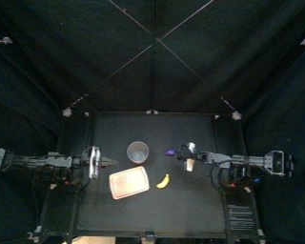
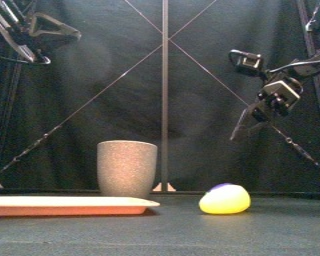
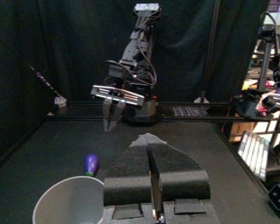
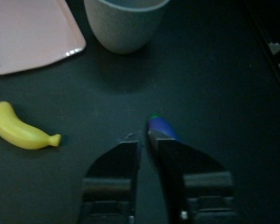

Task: Pick the eggplant then place it on the pink plate
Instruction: Pick the eggplant

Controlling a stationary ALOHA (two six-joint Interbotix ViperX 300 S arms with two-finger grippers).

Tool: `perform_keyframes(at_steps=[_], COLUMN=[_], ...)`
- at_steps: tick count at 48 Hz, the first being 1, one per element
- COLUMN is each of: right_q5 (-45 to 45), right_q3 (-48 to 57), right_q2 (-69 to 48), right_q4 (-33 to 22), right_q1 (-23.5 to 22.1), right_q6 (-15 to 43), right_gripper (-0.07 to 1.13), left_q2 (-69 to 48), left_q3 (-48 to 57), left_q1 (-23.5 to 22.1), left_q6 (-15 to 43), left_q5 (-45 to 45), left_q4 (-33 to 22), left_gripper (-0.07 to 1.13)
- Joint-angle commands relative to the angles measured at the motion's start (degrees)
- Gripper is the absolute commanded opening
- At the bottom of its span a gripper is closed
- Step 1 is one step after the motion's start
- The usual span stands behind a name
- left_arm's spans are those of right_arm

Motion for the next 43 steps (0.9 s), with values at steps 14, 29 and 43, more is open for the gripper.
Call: perform_keyframes(at_steps=[14,29,43], right_q5=[0.7,8.8,10.9], right_q3=[-4.5,-11.2,-14.2], right_q2=[9.1,16.6,22.4], right_q4=[-1.0,-7.6,-7.3], right_q1=[-4.7,-6.4,-5.9], right_q6=[-0.6,-0.7,-0.7], right_gripper=[1.05,1.05,1.04], left_q2=[0.2,0.2,0.1], left_q3=[-0.5,-0.3,-0.3], left_q1=[0.7,0.9,1.0], left_q6=[0.1,0.1,0.1], left_q5=[-0.5,-0.4,-0.4], left_q4=[0.2,0.2,0.2], left_gripper=[-0.02,-0.02,-0.02])
